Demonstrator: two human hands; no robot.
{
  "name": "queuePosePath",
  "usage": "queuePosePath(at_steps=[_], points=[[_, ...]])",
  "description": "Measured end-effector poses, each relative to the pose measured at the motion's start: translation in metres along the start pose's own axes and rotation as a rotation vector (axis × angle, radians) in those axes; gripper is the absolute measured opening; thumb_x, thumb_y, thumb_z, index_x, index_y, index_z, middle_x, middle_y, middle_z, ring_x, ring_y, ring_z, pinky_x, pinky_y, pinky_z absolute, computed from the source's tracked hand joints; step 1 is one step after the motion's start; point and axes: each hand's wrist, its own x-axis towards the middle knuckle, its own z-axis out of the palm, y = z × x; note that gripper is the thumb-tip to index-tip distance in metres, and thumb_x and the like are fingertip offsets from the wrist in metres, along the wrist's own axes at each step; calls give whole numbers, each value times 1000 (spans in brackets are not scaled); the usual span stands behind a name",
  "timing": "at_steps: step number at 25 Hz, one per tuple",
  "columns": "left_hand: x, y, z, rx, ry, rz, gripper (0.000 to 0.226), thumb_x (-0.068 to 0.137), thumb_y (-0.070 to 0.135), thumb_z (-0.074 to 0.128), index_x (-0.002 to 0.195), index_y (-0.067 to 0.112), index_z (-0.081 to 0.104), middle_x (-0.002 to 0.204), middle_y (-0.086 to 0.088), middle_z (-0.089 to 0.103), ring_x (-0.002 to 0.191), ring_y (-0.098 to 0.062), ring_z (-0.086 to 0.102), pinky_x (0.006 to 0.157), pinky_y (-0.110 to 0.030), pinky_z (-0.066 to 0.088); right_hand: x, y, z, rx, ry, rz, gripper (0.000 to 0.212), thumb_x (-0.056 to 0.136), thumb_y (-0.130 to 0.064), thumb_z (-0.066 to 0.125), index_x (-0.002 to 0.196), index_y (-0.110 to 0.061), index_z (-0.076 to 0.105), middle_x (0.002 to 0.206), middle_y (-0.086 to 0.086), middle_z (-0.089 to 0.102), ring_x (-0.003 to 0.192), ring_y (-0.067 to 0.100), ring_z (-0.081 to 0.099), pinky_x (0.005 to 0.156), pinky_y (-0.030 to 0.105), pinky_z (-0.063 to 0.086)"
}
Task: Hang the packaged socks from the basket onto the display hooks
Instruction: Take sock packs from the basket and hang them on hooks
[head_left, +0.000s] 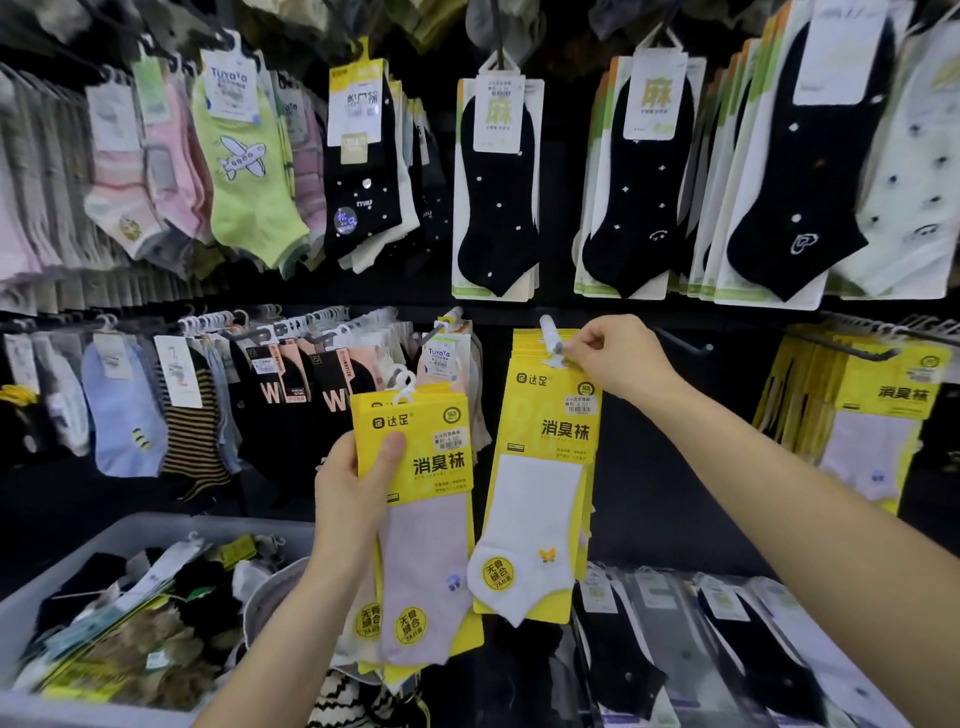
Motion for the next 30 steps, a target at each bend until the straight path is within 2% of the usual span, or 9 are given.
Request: queuePosePath(at_steps=[4, 6, 9, 12, 15, 19, 21, 25, 30], points=[[-3, 12, 4, 55, -59, 57, 4, 87, 31, 61, 86, 27, 61, 84, 8, 70, 72, 1, 66, 58, -14, 50, -29, -10, 2, 159, 233, -165, 14, 82, -36, 63, 80, -23, 58, 73, -9, 57, 68, 6, 51, 66, 29, 45], [-7, 16, 11, 48, -85, 73, 5, 86, 32, 61, 86, 27, 61, 85, 7, 70, 72, 1, 66, 59, -13, 51, -49, -21, 11, 170, 149, -220, 27, 74, -53, 62, 73, -26, 55, 70, -8, 57, 66, 5, 51, 62, 30, 44], [-14, 22, 27, -20, -140, 52, 20, 77, 42, 62, 87, 25, 62, 86, 3, 71, 74, -4, 68, 62, -19, 55, -70, -30, 26, 148, -107, -127, 51, 60, -66, 67, 85, -24, 52, 67, -9, 54, 63, 5, 51, 57, 28, 43], [-21, 23, 38, -140, -200, -52, 32, 66, 46, 64, 92, 27, 62, 90, 3, 73, 79, -9, 70, 62, -22, 55, -72, -20, 30, 248, -82, -59, 41, 69, -49, 75, 88, -23, 50, 55, -9, 44, 49, 2, 43, 50, 19, 36], [-27, 19, 44, -324, -374, -155, 45, 70, 36, 69, 111, 23, 58, 101, 1, 73, 89, -16, 71, 64, -23, 55, -73, -8, 21, 312, -37, -36, 29, 73, -39, 75, 84, -24, 54, 50, -8, 47, 48, 3, 46, 54, 23, 44], [-33, 18, 55, -289, -407, -112, 36, 73, 33, 69, 107, 29, 58, 102, 3, 73, 91, -15, 71, 67, -23, 56, -77, -2, 5, 288, -38, -111, 17, 79, -35, 70, 90, -25, 61, 81, -10, 61, 70, 5, 54, 64, 17, 45], [-35, 17, 64, -208, -419, -69, 31, 76, 29, 69, 106, 28, 58, 103, 2, 71, 91, -14, 70, 70, -25, 57, -72, -4, -5, 220, -37, -195, 3, 85, -27, 63, 82, -27, 63, 78, -13, 59, 71, 5, 52, 64, 17, 40], [-40, 13, 74, -240, -459, -69, 36, 75, 33, 64, 108, 21, 57, 100, 2, 72, 91, -15, 70, 72, -25, 57, -59, -2, -14, 15, -76, -216, 15, 93, -21, 51, 80, -19, 59, 71, -16, 50, 65, 0, 46, 54, 10, 31], [-37, -1, 73, -294, -372, -80, 17, 95, 26, 47, 99, 31, 63, 99, 6, 73, 91, -12, 69, 74, -24, 56, -33, -6, -21, -18, -42, -136, 22, 96, -21, 45, 93, -5, 61, 73, -12, 49, 62, 3, 43, 53, 20, 33]])
